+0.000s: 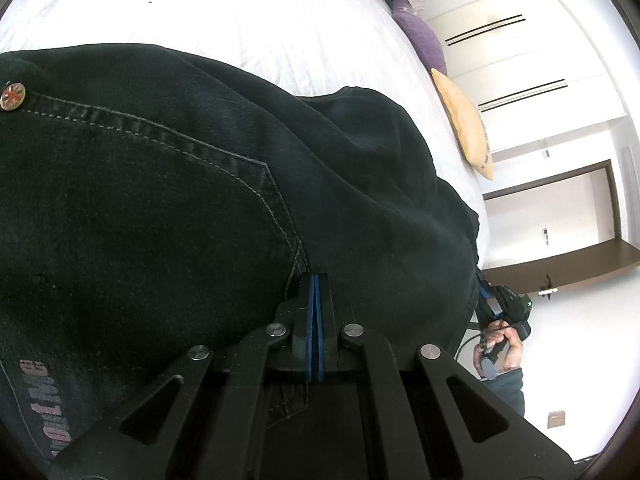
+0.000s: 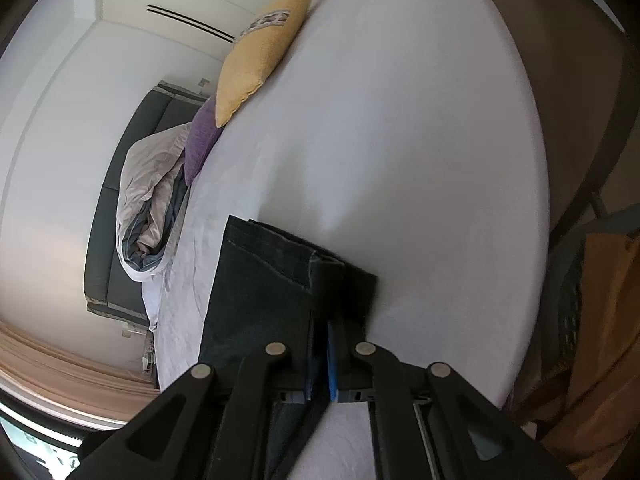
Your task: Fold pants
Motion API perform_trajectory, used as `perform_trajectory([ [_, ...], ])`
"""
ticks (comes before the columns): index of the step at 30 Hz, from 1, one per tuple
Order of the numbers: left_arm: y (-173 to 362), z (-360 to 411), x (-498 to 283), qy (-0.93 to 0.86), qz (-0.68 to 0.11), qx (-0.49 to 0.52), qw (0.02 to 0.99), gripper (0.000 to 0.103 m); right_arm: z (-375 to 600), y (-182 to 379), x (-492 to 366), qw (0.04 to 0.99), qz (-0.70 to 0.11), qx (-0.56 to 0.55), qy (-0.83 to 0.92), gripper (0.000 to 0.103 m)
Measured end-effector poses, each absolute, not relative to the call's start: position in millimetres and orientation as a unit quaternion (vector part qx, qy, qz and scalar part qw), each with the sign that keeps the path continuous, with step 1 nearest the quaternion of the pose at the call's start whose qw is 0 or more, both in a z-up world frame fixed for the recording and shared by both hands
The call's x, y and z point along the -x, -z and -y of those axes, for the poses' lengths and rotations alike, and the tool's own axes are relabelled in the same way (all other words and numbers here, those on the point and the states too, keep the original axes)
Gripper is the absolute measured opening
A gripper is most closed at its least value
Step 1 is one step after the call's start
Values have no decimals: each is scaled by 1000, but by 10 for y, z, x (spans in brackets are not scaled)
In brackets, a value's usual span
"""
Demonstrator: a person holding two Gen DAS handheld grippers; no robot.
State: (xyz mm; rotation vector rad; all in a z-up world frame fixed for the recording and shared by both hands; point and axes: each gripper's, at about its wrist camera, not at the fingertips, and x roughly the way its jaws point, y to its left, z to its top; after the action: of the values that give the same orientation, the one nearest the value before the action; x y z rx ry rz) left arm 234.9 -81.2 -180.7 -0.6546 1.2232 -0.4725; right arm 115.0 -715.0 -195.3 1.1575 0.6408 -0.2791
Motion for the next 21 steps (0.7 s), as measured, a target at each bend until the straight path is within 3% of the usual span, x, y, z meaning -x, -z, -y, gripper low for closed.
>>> perform_trajectory([
  [2,1810,805,-2333,217,-557,299,744,0,7188,1844,-1036,780,-292,-528,166,17],
  [3,1813,802,-2325,217,-556,300,744,0,7204,1735,-949,782,-290,-511,208,25],
  [6,1819,799,-2311,217,-555,299,745,0,7198,1473,-865,800,-264,-495,214,26],
  [10,1820,811,-2288,215,-554,299,747,0,6821,1132,-1214,842,-256,-467,82,26],
  [15,1807,824,-2267,216,-553,303,746,0,6350,1446,-1701,831,-321,-454,-13,32],
  [16,1801,815,-2265,216,-552,304,746,0,6342,1630,-1753,817,-354,-456,-6,31],
  [18,1768,804,-2267,211,-554,301,747,0,6484,1959,-1655,803,-390,-448,51,0],
  [21,1607,802,-2276,221,-534,303,757,1,6823,1992,-1309,797,-356,-477,99,0],
])
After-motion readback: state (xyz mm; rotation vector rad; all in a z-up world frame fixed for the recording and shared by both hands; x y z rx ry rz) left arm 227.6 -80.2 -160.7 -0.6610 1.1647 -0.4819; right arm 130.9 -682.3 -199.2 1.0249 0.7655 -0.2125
